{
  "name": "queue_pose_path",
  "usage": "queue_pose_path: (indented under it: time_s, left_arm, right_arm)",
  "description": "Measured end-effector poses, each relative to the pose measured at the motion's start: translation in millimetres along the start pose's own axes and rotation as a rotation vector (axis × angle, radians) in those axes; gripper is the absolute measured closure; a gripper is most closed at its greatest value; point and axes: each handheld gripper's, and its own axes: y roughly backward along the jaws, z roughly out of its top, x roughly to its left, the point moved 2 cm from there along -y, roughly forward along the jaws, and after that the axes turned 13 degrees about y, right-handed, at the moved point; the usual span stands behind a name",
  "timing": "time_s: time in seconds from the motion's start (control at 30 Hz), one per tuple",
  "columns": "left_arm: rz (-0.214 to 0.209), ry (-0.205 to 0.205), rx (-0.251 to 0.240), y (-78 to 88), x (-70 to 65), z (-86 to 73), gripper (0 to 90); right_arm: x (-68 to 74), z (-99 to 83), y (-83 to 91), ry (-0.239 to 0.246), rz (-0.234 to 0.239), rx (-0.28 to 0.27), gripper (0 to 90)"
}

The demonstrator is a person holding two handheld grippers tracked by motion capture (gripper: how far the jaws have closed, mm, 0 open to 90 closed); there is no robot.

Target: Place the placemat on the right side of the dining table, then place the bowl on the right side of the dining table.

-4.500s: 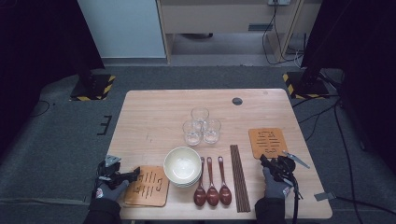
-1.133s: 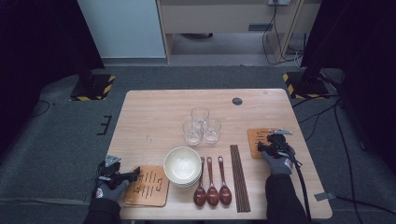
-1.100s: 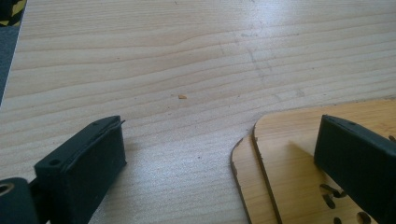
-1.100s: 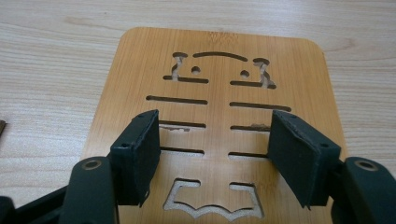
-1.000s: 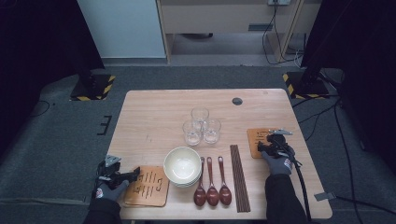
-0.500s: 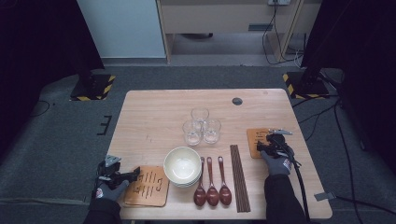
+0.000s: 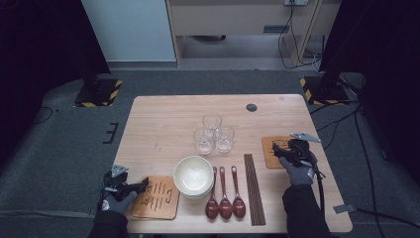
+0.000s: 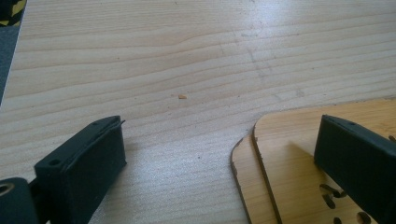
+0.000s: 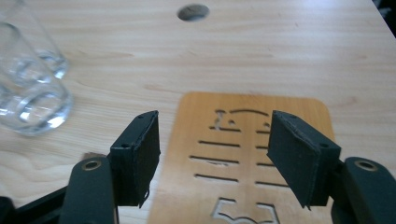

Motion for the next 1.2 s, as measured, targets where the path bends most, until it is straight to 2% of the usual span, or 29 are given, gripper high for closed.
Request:
queue_pose_path:
  time_s: [0.1,0.17,0.23,0.3,0.4,0.47,0.5,0.57,0.6,0.67,0.77,0.87,0.9,0.97,1.0,1.2]
  left_arm:
    - [0.000,0.000,0.000,0.0,0.0,0.0,0.8]
    - [-0.001,0.002,-0.001,-0.1,0.0,0.0,0.8]
    - [-0.001,0.002,-0.001,-0.1,0.0,0.0,0.8]
    - [-0.001,0.002,-0.001,0.0,0.0,0.0,0.8]
    - [-0.003,0.006,-0.005,0.7,0.6,-0.1,1.7]
    - [-0.008,0.004,-0.011,2.2,2.3,-0.1,7.3]
    - [-0.013,0.006,-0.011,3.3,2.9,0.2,7.3]
    - [-0.026,0.007,-0.011,8.7,3.8,1.9,16.3]
    - [-0.026,0.007,-0.011,8.7,3.8,1.9,17.5]
    - [-0.047,0.002,-0.034,15.8,2.5,4.4,20.2]
    - [-0.100,-0.004,-0.073,27.2,-2.6,8.3,24.8]
    - [-0.156,-0.027,-0.135,43.9,-11.8,16.9,30.5]
    - [-0.156,-0.027,-0.135,43.9,-11.8,16.9,31.5]
    - [-0.197,-0.020,-0.170,53.6,-17.7,23.0,32.8]
    - [-0.197,-0.020,-0.170,53.6,-17.7,23.0,34.4]
    - [-0.257,-0.021,-0.178,68.1,-32.1,31.8,39.7]
  right_arm:
    - [4.2,6.8,7.0,0.024,0.012,-0.031,34.1]
    - [9.8,17.1,16.9,0.042,0.042,-0.072,33.5]
    - [10.9,19.8,19.4,0.051,0.046,-0.082,33.3]
    - [16.2,29.5,30.1,0.070,0.083,-0.122,32.6]
    - [19.9,34.5,36.1,0.069,0.109,-0.144,32.2]
    - [26.1,40.8,43.2,0.081,0.140,-0.172,31.9]
    - [26.1,40.8,43.2,0.081,0.140,-0.172,31.9]
    - [32.7,46.3,48.3,0.089,0.166,-0.200,31.5]
    - [32.7,46.3,48.3,0.089,0.166,-0.200,31.5]
    - [37.5,49.5,51.2,0.101,0.184,-0.208,30.3]
    - [43.4,53.6,55.5,0.123,0.208,-0.222,29.7]
    - [49.8,58.7,61.2,0.132,0.234,-0.247,29.6]
    - [51.9,59.8,62.2,0.135,0.243,-0.250,29.6]
    - [56.5,62.0,63.6,0.144,0.259,-0.256,29.4]
    - [56.5,62.0,63.6,0.144,0.259,-0.256,29.4]
    - [69.3,69.0,68.7,0.154,0.305,-0.274,29.0]
